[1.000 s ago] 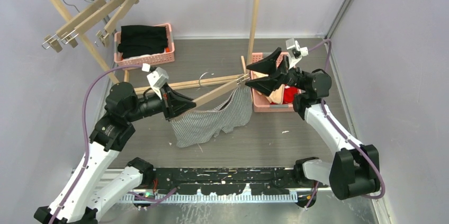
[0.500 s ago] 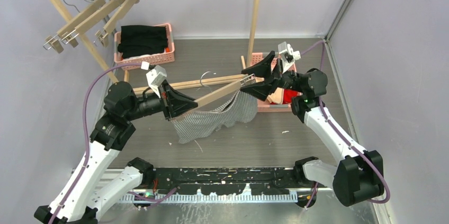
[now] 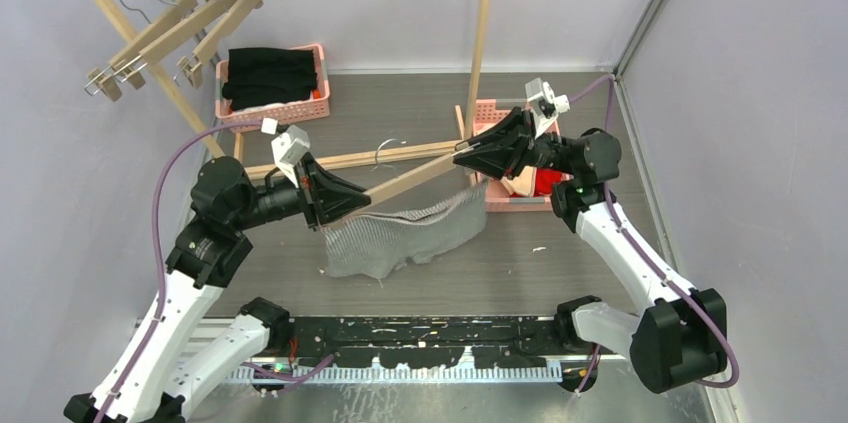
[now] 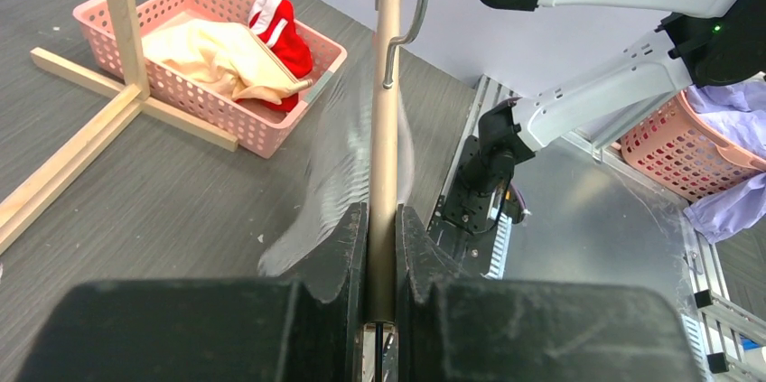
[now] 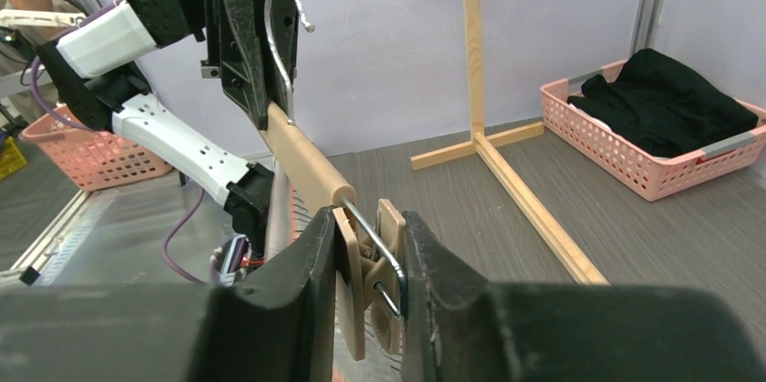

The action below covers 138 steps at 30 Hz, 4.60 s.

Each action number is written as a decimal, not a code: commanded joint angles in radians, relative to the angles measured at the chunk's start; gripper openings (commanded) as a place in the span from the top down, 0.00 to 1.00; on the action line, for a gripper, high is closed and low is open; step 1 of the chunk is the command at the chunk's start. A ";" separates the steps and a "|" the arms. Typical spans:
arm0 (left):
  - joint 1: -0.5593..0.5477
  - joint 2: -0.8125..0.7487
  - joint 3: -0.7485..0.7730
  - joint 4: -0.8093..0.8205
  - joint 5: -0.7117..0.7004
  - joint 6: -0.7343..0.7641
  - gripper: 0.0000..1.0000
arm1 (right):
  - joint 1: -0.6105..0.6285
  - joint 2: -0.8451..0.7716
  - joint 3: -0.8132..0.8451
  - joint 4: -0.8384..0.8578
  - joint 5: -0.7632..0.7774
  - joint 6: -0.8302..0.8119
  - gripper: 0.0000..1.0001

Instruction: Remove the underwear clipped to the hanger

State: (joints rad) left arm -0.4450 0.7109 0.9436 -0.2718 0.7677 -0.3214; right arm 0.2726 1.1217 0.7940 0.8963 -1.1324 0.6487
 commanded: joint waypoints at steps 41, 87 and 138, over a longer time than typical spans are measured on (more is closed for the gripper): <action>-0.023 -0.004 -0.194 0.756 -0.095 -0.372 1.00 | 0.215 0.146 -0.044 0.642 0.468 0.173 0.15; -0.067 0.000 -0.227 0.695 -0.209 -0.273 0.58 | 0.344 0.097 0.035 0.445 0.544 -0.049 0.99; -0.067 -0.016 -0.167 0.604 -0.145 -0.071 0.45 | 0.345 0.012 0.017 0.369 0.552 -0.047 0.99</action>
State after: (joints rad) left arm -0.5087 0.6815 0.7181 0.2523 0.5934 -0.4015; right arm 0.6182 1.1557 0.7990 1.2366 -0.5861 0.6037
